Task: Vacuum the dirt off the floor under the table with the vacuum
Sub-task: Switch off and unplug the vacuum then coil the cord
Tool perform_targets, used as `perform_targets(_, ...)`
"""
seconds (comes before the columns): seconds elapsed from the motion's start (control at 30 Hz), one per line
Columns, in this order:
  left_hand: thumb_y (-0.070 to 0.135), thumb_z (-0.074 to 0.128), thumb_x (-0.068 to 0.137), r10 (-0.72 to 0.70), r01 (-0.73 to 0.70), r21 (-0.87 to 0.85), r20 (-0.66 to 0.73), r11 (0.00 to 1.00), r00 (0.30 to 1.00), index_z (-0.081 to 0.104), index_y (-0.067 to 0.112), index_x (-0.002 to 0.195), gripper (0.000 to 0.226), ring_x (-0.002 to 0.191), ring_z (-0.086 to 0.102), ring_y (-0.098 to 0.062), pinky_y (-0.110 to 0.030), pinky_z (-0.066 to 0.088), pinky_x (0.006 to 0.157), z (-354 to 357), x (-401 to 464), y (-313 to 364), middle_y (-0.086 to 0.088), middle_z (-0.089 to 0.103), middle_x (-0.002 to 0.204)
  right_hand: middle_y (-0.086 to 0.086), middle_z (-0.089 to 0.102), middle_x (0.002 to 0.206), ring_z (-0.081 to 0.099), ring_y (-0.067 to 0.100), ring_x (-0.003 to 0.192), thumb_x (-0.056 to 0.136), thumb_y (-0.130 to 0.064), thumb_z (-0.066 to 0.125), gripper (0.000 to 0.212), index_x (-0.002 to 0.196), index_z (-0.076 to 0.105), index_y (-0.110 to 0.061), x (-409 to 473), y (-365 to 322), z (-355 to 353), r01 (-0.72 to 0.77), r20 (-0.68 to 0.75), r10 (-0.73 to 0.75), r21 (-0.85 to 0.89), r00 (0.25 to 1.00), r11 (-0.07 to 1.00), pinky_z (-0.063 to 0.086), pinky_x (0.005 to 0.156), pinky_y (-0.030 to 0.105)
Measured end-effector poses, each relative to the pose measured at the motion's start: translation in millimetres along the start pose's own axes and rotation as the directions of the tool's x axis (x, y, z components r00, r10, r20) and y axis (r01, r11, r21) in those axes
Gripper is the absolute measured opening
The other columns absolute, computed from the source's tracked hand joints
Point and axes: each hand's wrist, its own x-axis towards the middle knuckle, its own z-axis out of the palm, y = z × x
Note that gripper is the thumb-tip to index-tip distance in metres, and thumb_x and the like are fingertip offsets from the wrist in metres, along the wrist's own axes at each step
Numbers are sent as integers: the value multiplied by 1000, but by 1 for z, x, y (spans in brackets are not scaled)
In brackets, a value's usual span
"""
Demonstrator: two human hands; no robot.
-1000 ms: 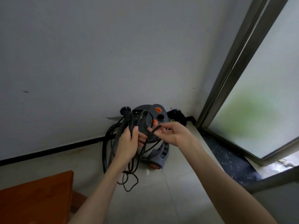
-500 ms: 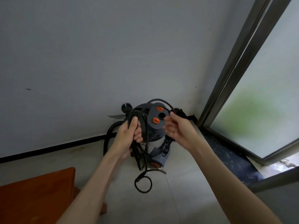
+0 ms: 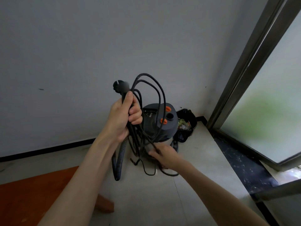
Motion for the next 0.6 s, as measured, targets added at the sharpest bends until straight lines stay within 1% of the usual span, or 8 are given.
perform_targets(0.13, 28, 31, 102, 27, -30, -26, -103, 999, 994, 39, 13, 74, 33, 33, 25, -2, -14, 22, 34, -22, 0, 10, 8, 31, 45, -3, 50, 103, 43, 12, 95, 94, -47, 48, 40, 119, 51, -17, -21, 22, -3, -14, 29, 17, -105, 999, 994, 38, 81, 24)
perform_targets(0.23, 29, 32, 102, 52, -55, -12, -180, 998, 982, 41, 14, 73, 34, 33, 24, -2, -15, 23, 34, -39, 2, 18, 9, 31, 45, -3, 48, 120, 45, 11, 108, 96, -49, 43, 45, 129, 45, -19, -40, 46, -6, -138, 47, 145, -128, 988, 982, 37, 90, 21)
perform_targets(0.33, 29, 33, 102, 75, -73, 16, -237, 997, 969, 41, 15, 71, 35, 34, 23, -3, -15, 22, 35, -48, 3, 24, 9, 30, 45, 5, 56, 120, 54, 19, 106, 103, -28, 38, 30, 125, 49, -13, -49, 61, -4, -233, 53, 259, -290, 965, 928, 41, 84, 23)
perform_targets(0.37, 30, 33, 102, 81, -77, 27, -246, 997, 966, 41, 15, 71, 35, 35, 23, -3, -16, 21, 35, -49, 4, 24, 9, 30, 45, 9, 59, 119, 57, 22, 105, 104, -20, 35, 27, 123, 52, -10, -49, 69, -1, -325, -3, 338, -291, 941, 900, 43, 81, 24)
perform_targets(0.43, 29, 33, 102, 90, -84, 35, -254, 996, 963, 41, 15, 71, 35, 35, 23, -3, -16, 21, 36, -50, 5, 26, 9, 29, 45, 15, 63, 115, 60, 29, 101, 103, -12, 32, 31, 121, 55, -5, -50, 86, 4, -575, -102, 566, -134, 818, 807, 45, 79, 30)
perform_targets(0.5, 30, 33, 102, 99, -94, 31, -260, 995, 960, 41, 15, 71, 35, 35, 22, -3, -16, 20, 36, -52, 6, 30, 9, 29, 45, 20, 63, 98, 61, 33, 86, 101, -11, 35, 28, 113, 58, -2, -55, 111, 5, -789, -71, 815, 215, 575, 575, 48, 77, 36)
perform_targets(0.53, 30, 33, 102, 108, -104, 30, -263, 994, 959, 40, 15, 71, 35, 35, 22, -3, -16, 20, 36, -54, 6, 33, 9, 29, 45, 20, 58, 83, 57, 31, 72, 100, -9, 37, 22, 99, 56, 2, -63, 120, 4, -811, 7, 895, 425, 447, 402, 51, 70, 40)
perform_targets(0.6, 31, 32, 102, 134, -127, 46, -269, 991, 954, 40, 16, 71, 36, 36, 22, -3, -16, 20, 37, -58, 6, 39, 9, 29, 45, 17, 44, 64, 43, 26, 54, 98, -2, 39, 25, 75, 47, 5, -81, 136, 3, -674, 172, 957, 738, 236, 33, 41, 50, 36)
